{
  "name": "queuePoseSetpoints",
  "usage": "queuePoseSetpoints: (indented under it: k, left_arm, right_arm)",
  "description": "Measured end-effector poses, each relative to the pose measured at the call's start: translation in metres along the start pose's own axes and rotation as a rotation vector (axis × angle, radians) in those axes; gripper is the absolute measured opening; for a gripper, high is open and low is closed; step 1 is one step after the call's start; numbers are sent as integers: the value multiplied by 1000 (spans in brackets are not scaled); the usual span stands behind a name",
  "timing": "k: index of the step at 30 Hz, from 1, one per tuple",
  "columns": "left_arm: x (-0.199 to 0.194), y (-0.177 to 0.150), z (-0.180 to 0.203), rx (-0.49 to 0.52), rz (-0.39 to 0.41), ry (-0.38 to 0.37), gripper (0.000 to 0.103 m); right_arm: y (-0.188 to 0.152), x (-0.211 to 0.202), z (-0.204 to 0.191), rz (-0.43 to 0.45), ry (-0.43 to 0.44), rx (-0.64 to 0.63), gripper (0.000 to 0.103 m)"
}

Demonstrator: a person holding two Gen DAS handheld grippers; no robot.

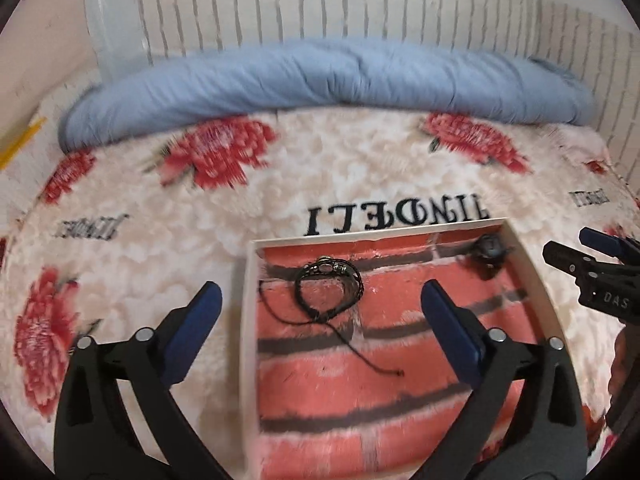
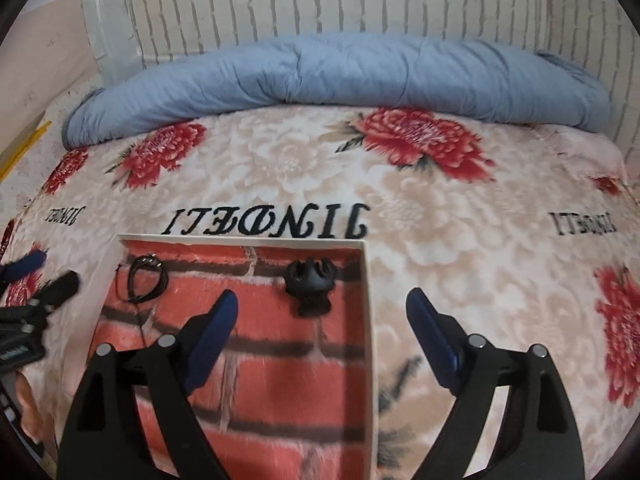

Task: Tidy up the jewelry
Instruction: 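Lower and open left tool on the bracelet while right tool releases the clip, then move left tool to the pineapple plush while right tool approaches the white watch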

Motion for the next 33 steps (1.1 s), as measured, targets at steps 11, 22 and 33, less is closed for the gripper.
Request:
queuePoseSetpoints:
  k: [11,22,33]
  left_arm:
    - [-91,-58,-20,11,69,-30,98]
    - [-135,-118,-64,-25,89,-8,98]
    - [-157,-168,-102,-73,97,35,98]
  right_arm:
    - [-59,-84,25,87,-48,9,94]
    - [-130,-120,37,121,-78,31,94]
    - [-171,-144,41,147,-113,45,94]
Point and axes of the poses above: each gripper's, at about its wrist camera, not at the fingertips, and x roughly the way its jaws point, z to its right, y to its top, the point moved 5 cm from there along x, roughly the way its jaws point, and after that the axes turned 7 degrees about -z, right-handed, at the moved point
